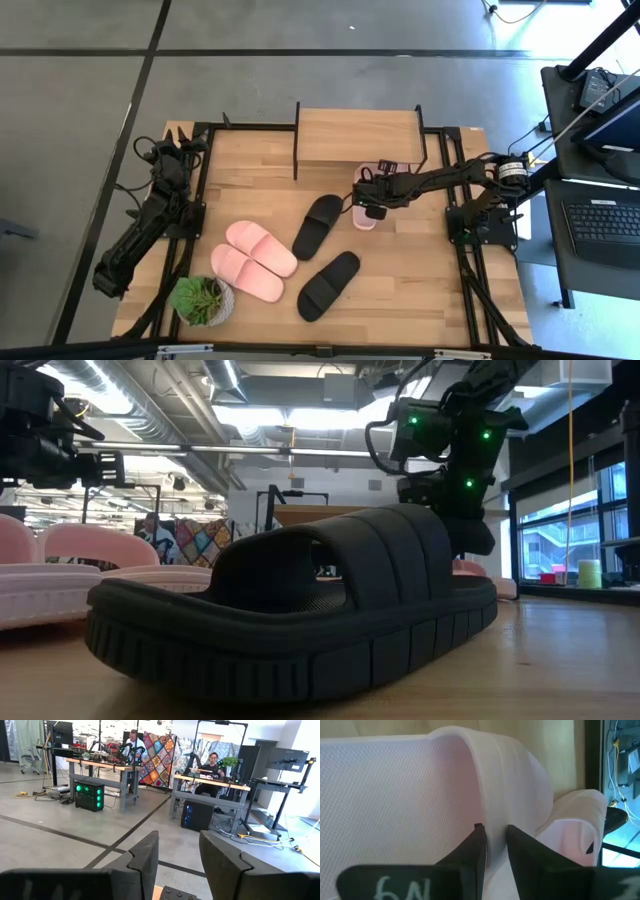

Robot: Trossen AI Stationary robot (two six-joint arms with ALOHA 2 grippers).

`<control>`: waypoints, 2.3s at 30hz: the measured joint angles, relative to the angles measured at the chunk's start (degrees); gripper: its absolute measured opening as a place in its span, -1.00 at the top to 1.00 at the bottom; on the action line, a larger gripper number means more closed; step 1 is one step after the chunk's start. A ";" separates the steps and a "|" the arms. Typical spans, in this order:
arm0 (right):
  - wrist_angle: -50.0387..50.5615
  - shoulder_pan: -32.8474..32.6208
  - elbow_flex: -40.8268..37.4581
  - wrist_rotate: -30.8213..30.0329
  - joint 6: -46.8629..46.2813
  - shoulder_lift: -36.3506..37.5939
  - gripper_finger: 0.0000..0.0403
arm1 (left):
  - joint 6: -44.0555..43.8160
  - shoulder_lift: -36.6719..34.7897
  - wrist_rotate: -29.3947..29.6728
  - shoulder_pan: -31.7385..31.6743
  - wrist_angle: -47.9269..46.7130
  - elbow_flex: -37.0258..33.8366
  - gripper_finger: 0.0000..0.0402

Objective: Pick and place slides into the shelf
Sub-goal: Put the pink slipper under the shelf

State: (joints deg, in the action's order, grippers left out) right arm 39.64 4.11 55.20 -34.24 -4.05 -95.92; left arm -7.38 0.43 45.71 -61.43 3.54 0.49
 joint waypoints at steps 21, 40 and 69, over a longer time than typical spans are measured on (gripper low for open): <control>1.08 0.38 0.17 1.51 -1.65 0.00 0.10 | 0.00 0.00 0.00 0.00 0.01 0.00 0.33; 13.73 -6.41 16.35 13.31 -9.79 -0.02 0.02 | 0.02 0.00 0.00 0.01 0.00 0.00 0.33; -8.52 -18.78 -1.09 16.31 -13.74 0.00 0.31 | 0.02 0.00 0.00 0.00 -0.01 0.00 0.33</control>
State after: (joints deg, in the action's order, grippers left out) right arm 31.12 -14.68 54.11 -17.93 -17.79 -95.92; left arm -7.35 0.43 45.71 -61.43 3.53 0.49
